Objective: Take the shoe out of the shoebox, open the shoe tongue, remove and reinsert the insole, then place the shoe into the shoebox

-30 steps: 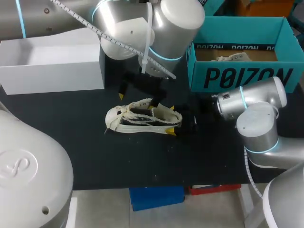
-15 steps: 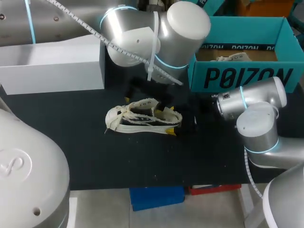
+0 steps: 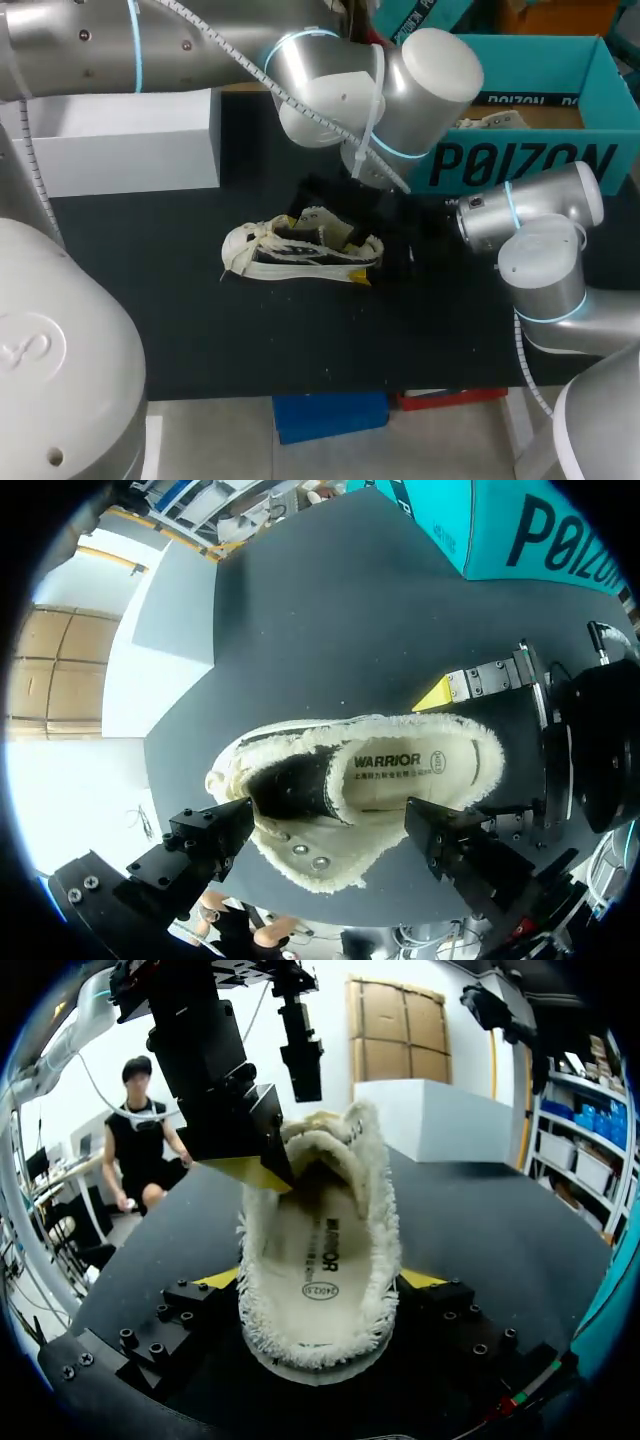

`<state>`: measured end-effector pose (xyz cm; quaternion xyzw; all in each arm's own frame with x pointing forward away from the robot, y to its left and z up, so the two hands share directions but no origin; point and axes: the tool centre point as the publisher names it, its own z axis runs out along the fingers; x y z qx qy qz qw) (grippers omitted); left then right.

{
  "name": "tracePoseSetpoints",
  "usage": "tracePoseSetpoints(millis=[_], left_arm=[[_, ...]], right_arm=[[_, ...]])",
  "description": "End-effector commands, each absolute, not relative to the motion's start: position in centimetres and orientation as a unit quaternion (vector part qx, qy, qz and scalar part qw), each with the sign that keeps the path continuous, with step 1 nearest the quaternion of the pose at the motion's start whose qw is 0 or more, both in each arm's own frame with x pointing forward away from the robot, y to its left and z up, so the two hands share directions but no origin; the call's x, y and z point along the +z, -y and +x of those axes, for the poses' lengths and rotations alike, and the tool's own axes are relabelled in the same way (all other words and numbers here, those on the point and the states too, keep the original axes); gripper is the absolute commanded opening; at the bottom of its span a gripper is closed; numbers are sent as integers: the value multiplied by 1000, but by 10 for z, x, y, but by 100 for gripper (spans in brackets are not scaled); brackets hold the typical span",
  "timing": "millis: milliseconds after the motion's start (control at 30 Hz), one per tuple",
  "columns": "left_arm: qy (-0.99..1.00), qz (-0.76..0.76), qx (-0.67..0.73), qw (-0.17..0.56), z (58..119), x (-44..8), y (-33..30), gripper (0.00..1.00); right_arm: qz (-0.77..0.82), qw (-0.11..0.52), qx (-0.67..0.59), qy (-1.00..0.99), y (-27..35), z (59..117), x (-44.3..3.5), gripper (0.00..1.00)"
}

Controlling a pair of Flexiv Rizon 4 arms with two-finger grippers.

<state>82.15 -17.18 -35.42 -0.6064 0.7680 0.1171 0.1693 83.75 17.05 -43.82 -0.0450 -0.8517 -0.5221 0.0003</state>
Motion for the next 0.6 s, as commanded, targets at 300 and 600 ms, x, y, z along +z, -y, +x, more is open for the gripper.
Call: tracePoseSetpoints(millis=[300, 600], left_arm=[[-755, -604, 162, 196, 823, -368, 156, 100], [-748, -605, 172, 211, 824, -370, 148, 47]], right_arm=[[-46, 0, -521, 852, -173, 839, -442, 0], [-46, 0, -521, 852, -173, 839, -442, 0]])
